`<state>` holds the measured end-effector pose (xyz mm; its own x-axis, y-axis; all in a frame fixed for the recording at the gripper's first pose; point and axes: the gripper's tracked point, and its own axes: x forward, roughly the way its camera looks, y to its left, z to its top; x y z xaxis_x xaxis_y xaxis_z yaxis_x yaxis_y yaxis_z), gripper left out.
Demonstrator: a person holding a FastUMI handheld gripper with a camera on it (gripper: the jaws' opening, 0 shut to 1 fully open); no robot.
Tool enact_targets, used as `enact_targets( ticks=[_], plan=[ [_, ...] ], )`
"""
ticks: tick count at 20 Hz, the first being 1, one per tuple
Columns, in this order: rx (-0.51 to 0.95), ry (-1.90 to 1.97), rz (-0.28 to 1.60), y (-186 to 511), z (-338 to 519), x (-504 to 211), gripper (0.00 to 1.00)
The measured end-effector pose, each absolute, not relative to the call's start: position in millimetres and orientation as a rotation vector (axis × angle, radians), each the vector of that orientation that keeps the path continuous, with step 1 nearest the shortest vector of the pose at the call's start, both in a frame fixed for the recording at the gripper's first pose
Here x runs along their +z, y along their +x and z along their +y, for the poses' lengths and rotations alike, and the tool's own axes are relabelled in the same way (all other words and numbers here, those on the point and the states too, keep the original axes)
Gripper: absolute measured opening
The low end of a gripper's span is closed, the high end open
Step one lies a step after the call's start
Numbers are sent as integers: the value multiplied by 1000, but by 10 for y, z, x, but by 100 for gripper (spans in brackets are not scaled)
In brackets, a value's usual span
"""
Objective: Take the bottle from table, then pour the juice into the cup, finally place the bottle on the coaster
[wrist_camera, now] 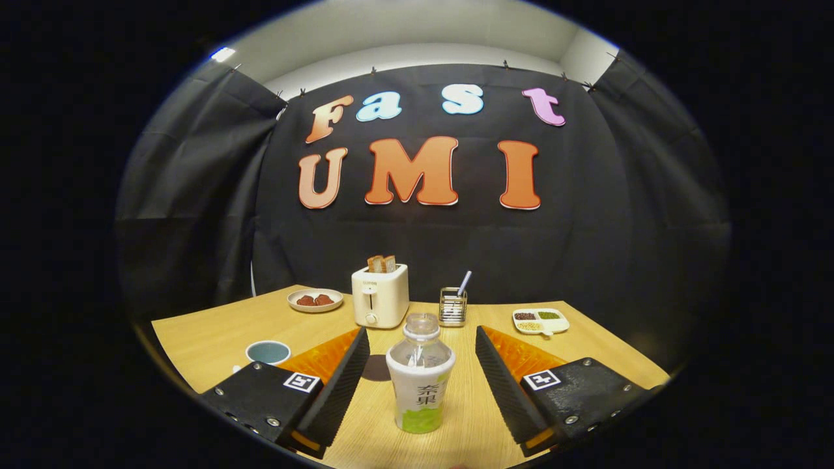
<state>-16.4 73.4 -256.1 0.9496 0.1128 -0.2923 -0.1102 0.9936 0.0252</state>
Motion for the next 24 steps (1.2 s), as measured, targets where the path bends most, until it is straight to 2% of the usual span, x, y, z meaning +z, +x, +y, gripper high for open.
enact_targets(
  ticks=[12,24],
  plan=[
    [81,60,399,-103,724,-3292,97],
    [29,83,460,-112,765,-3604,75]
  ],
)
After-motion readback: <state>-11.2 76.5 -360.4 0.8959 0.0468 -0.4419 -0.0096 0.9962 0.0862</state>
